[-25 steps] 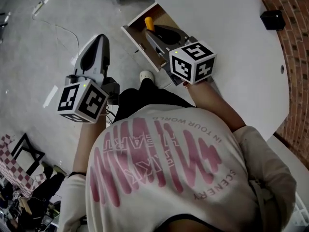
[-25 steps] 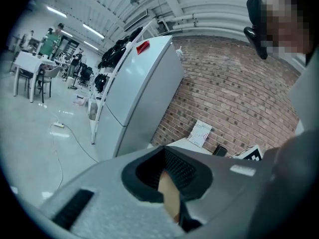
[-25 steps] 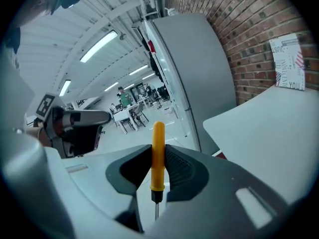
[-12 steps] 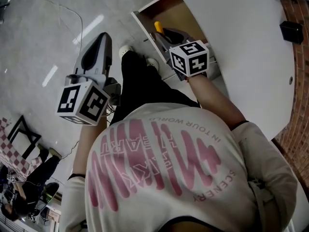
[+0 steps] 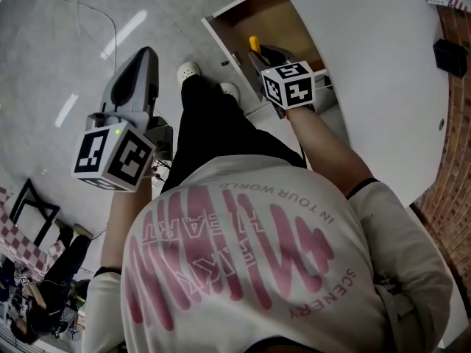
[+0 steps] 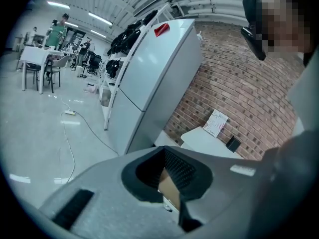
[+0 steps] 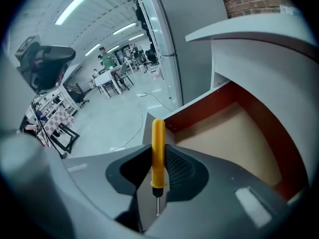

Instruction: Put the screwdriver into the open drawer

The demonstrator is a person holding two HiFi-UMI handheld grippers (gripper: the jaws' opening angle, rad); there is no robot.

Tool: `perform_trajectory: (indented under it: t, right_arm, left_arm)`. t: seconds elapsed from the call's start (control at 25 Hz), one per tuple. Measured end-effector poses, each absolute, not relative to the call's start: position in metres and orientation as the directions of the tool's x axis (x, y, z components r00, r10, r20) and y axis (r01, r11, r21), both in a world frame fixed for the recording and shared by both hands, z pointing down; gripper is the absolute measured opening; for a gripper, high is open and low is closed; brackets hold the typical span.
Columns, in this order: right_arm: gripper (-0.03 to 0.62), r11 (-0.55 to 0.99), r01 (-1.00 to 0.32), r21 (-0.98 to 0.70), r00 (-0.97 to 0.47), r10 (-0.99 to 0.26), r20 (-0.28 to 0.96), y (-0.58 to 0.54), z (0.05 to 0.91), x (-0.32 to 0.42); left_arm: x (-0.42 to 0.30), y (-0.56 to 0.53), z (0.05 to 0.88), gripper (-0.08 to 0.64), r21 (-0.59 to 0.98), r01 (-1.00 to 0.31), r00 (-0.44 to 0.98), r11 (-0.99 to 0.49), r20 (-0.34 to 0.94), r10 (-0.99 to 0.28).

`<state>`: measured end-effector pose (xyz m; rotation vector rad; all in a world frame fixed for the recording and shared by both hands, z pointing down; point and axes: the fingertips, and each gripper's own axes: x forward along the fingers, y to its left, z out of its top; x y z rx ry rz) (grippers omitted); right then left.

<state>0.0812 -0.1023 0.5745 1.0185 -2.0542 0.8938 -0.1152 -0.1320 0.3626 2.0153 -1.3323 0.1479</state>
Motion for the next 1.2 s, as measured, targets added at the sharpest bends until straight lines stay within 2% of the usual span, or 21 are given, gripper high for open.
perform_trajectory:
  t: [0.28,0.76,1.2]
  right_arm:
    - [0.094,0.424,-0.872,-0.245,-0.407,-0.349,0.844,-0.095,0.603,0.099]
    - [0.094,0.37,-0.908,-0.195,-0.314,-0.293,0.903,-0.125,0.661,0.127]
    - [0.094,0.327,-0.92,-0.217,-0.298,-0.223,0.928,-0.108,0.692,0.134]
  left_arm:
    - [-0.108,-0.149,0.366,0.002,0.486,-0.827,0.519,-0.281,0.469,-0.715]
    - [-0.105,-0.176,0.412,0.002,0.512,-0.817,0.539,-0.266,0.512,-0.669]
    - [-0.105,-0.165,0.428,0.002,0.513,-0.822,0.53,-0.247,0.532,-0.661]
